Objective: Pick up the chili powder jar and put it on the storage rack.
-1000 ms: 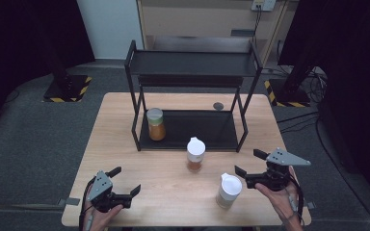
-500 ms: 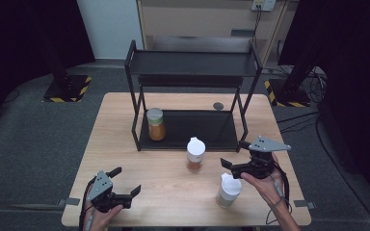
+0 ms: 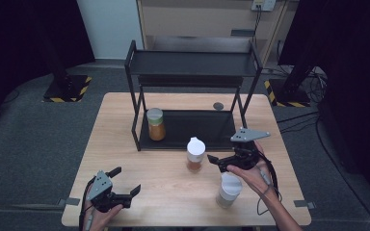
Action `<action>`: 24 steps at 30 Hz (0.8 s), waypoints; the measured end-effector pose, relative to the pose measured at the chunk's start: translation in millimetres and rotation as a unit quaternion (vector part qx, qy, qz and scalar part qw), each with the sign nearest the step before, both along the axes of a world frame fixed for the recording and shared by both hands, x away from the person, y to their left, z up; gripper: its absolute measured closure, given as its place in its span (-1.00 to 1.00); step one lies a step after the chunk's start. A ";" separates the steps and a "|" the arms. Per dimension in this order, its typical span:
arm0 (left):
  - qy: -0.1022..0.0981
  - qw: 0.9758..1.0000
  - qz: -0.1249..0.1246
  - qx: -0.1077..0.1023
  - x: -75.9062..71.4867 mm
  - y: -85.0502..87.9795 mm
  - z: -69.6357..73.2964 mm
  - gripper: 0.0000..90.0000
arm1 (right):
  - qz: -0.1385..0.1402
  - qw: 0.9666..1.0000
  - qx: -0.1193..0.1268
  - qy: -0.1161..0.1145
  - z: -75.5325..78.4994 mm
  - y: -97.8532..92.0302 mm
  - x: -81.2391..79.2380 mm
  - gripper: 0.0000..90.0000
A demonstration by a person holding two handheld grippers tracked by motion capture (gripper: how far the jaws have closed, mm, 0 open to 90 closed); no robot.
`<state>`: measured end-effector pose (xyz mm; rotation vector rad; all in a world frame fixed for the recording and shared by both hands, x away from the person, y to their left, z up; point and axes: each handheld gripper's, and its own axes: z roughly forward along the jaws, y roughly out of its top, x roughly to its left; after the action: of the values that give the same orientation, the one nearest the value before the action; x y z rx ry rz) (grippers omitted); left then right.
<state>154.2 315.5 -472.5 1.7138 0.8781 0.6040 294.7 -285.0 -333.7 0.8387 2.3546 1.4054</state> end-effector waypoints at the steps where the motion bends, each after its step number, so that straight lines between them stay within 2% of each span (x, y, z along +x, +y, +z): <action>1: 0.000 1.000 0.000 0.000 0.0 0.0 0.1 -0.98 | 0.001 1.000 -0.002 0.002 1.9 2.6 1.4 -0.87; 14: 0.000 1.000 0.000 -0.001 0.0 0.9 -0.2 -0.98 | 0.018 0.998 -0.042 0.035 11.5 37.2 27.1 -0.87; 24: -0.001 1.000 -0.001 -0.002 -0.2 1.0 -0.2 -0.98 | 0.023 0.994 -0.087 0.069 18.7 67.2 48.2 -0.86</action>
<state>154.0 316.5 -472.8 1.7104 0.8751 0.6024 342.9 -217.8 -315.0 0.8633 2.5719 1.1713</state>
